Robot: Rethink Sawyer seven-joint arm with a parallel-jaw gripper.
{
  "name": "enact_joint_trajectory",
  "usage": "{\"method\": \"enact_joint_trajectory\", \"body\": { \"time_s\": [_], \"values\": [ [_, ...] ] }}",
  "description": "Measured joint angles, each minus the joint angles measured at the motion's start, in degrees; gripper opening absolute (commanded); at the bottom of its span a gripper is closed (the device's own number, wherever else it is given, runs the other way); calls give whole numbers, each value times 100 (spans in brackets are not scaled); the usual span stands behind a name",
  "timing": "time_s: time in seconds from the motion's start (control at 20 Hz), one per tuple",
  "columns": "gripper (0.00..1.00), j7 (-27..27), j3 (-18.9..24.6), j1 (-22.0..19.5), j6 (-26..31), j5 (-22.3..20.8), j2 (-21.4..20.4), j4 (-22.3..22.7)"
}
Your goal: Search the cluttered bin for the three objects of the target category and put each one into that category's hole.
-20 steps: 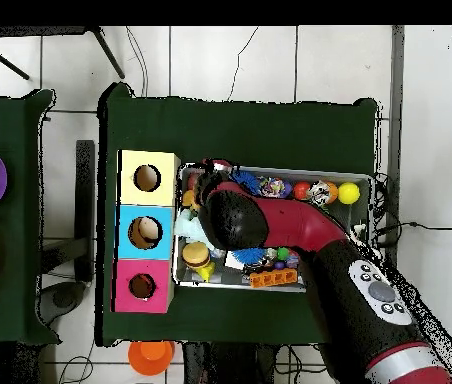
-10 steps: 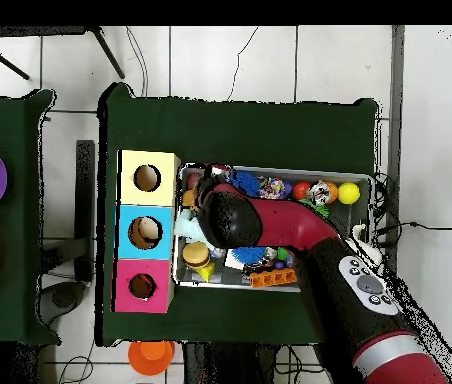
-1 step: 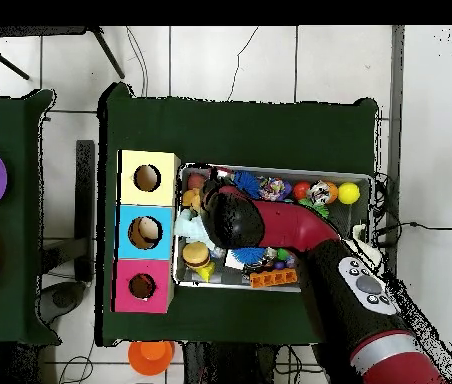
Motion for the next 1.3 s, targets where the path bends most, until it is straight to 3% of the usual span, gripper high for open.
{"method": "enact_joint_trajectory", "body": {
  "time_s": [1.3],
  "values": [
    [100,0,-219,88,-1,1,399,-5]
  ]
}}
